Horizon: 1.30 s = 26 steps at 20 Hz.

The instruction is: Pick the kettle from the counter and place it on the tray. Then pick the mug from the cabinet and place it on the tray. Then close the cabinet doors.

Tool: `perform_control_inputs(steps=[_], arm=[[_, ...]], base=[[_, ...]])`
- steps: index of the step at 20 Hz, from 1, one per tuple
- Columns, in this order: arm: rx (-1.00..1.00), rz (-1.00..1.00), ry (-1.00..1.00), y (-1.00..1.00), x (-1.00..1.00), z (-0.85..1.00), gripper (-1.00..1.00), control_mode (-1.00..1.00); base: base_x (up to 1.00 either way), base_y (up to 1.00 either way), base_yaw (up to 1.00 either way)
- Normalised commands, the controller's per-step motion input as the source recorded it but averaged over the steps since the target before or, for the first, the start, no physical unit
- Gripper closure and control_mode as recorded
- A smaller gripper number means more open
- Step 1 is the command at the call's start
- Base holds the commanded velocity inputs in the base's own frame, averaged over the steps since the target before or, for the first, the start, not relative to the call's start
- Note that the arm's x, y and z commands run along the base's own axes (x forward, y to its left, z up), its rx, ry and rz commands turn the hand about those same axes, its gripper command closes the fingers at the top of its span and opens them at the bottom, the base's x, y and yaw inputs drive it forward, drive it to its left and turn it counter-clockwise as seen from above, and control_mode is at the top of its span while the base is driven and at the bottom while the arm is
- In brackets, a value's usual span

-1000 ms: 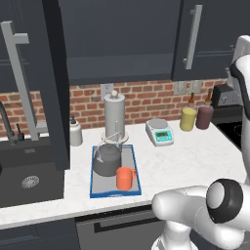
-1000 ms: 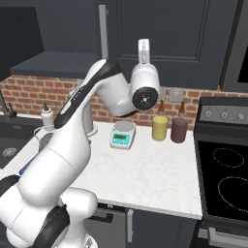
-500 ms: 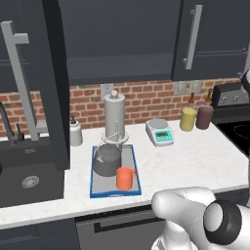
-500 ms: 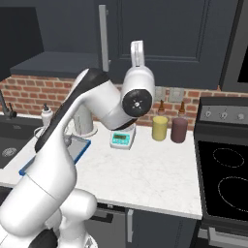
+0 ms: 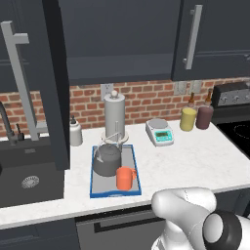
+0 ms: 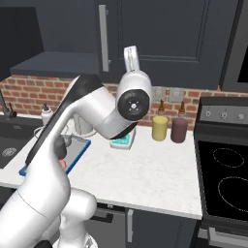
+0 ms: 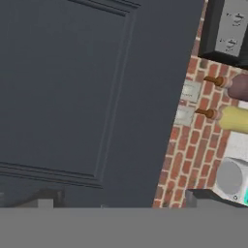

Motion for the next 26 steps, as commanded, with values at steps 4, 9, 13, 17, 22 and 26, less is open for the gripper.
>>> perform_control_inputs(steps=[4,9,13,17,22,26], arm=[[-0.06,0.04,0.09,0.27,-0.46,-0.07,-1.0,-1.0],[-0.13,0.0,0.16,0.71,-0.23,-0.16,1.0,-1.0],[-0.14,0.0,0.05,0.41,0.0,-0.12,1.0,-1.0],[-0.11,0.0,0.11,0.52,-0.06,-0.18,1.0,-1.0],[-0.14,0.03,0.16,0.46,-0.09,-0.23,1.0,-1.0],[-0.13,0.15,0.13,0.03,-0.25,-0.18,1.0,-1.0]], base=[[0.0,0.0,0.0],[0.0,0.0,0.0],[0.0,0.0,0.0],[0.0,0.0,0.0],[0.0,0.0,0.0],[0.0,0.0,0.0]])
